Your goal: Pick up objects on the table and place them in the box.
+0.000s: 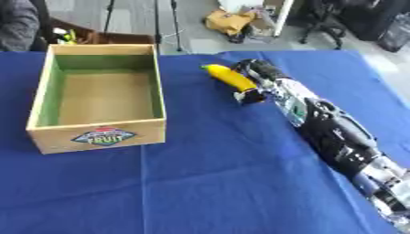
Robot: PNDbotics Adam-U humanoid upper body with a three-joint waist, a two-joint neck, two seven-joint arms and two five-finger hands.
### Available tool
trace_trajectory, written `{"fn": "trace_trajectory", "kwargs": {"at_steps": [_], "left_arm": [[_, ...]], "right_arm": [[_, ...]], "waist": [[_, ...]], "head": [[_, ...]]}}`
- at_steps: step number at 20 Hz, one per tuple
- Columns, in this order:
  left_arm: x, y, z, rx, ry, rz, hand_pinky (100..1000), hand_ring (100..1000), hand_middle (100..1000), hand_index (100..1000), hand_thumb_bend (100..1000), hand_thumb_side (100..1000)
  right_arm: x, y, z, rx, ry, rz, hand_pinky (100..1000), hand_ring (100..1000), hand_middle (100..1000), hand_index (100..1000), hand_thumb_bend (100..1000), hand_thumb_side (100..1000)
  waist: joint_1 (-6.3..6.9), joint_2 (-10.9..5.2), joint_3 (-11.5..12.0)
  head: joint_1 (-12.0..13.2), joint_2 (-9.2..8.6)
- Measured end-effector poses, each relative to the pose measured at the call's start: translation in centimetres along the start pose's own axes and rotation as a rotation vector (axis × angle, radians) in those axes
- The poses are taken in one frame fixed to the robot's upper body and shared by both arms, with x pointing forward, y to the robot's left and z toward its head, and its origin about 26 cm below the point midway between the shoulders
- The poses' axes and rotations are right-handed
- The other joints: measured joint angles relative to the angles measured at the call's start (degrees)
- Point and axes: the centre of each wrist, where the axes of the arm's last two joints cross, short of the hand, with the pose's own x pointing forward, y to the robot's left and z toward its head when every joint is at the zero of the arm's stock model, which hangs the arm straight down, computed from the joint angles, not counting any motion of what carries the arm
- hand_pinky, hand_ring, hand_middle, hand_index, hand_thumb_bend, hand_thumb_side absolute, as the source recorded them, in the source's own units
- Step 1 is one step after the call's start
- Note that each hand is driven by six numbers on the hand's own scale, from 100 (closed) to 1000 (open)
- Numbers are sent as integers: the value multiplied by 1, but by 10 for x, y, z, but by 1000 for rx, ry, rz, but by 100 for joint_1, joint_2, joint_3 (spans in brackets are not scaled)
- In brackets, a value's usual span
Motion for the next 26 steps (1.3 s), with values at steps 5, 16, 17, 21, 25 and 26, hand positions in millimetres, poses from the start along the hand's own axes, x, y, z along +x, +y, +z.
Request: {"fn": "trace_trajectory", "kwargs": {"at_steps": [5,16,17,21,25,26], "left_arm": [[0,0,0,0,0,0,603,799,604,609,167,1000],[0,0,0,2,2,1,602,799,604,609,167,1000],[0,0,0,2,2,1,602,799,604,609,167,1000],[0,0,0,3,2,1,602,799,604,609,167,1000],[0,0,0,4,3,2,602,799,604,609,167,1000],[0,0,0,4,3,2,602,799,604,609,167,1000]], "right_arm": [[0,0,0,5,-1,1,605,614,779,896,199,314],[2,-2,-2,26,4,14,375,357,719,864,185,100],[2,-3,-2,23,4,14,346,328,697,857,177,100],[2,-2,-2,0,11,10,299,292,652,840,148,100],[1,1,0,-40,19,-5,290,289,638,830,122,100],[1,1,0,-52,21,-10,287,288,631,828,114,100]], "waist": [[-3,0,-5],[-4,2,-24],[-4,2,-26],[-3,0,-32],[0,0,-56],[2,0,-65]], "head": [[5,0],[18,-1],[19,-1],[21,-3],[35,-19],[37,-23]]}}
